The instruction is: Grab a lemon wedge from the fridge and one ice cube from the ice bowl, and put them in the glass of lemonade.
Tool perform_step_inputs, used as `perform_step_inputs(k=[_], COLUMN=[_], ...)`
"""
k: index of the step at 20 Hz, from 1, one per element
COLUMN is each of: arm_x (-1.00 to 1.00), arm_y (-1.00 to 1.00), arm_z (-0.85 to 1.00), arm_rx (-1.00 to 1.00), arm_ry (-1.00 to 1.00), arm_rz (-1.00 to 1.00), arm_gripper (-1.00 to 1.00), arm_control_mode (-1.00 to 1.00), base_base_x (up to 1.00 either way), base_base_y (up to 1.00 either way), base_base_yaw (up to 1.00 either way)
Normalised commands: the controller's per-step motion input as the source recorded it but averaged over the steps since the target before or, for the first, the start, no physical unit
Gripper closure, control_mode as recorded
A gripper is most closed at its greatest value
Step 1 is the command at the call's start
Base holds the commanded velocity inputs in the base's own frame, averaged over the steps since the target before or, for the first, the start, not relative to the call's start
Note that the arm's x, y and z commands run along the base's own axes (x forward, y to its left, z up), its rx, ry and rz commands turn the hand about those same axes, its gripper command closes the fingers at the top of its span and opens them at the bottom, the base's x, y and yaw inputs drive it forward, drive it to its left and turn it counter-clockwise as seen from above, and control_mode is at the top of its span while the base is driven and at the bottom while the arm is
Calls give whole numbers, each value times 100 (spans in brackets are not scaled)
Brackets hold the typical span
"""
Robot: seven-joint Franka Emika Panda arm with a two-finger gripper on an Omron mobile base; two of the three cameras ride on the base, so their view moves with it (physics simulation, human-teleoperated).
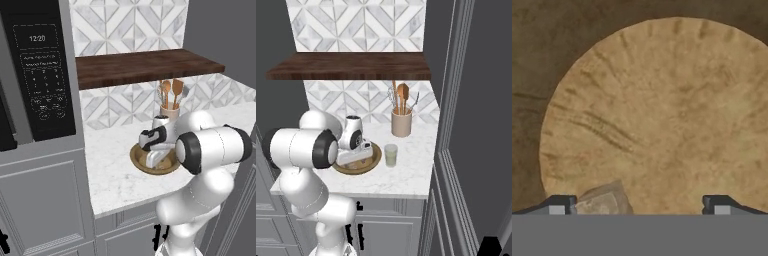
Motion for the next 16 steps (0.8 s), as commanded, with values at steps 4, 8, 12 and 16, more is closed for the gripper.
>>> perform_step_inputs(k=[4, 8, 12, 16], arm_x=[2, 22, 31, 14], arm_y=[0, 0, -1, 0], arm_z=[-15, -1, -4, 0], arm_rx=[0, 0, 0, 0], arm_ry=[0, -1, 0, 0], arm_rz=[5, 7, 8, 6], arm_gripper=[-100, -100, -100, -100], arm_control_mode=[-100, -100, -100, -100], base_base_x=[0, 0, 0, 0], base_base_y=[0, 0, 0, 0], base_base_yaw=[0, 0, 0, 0])
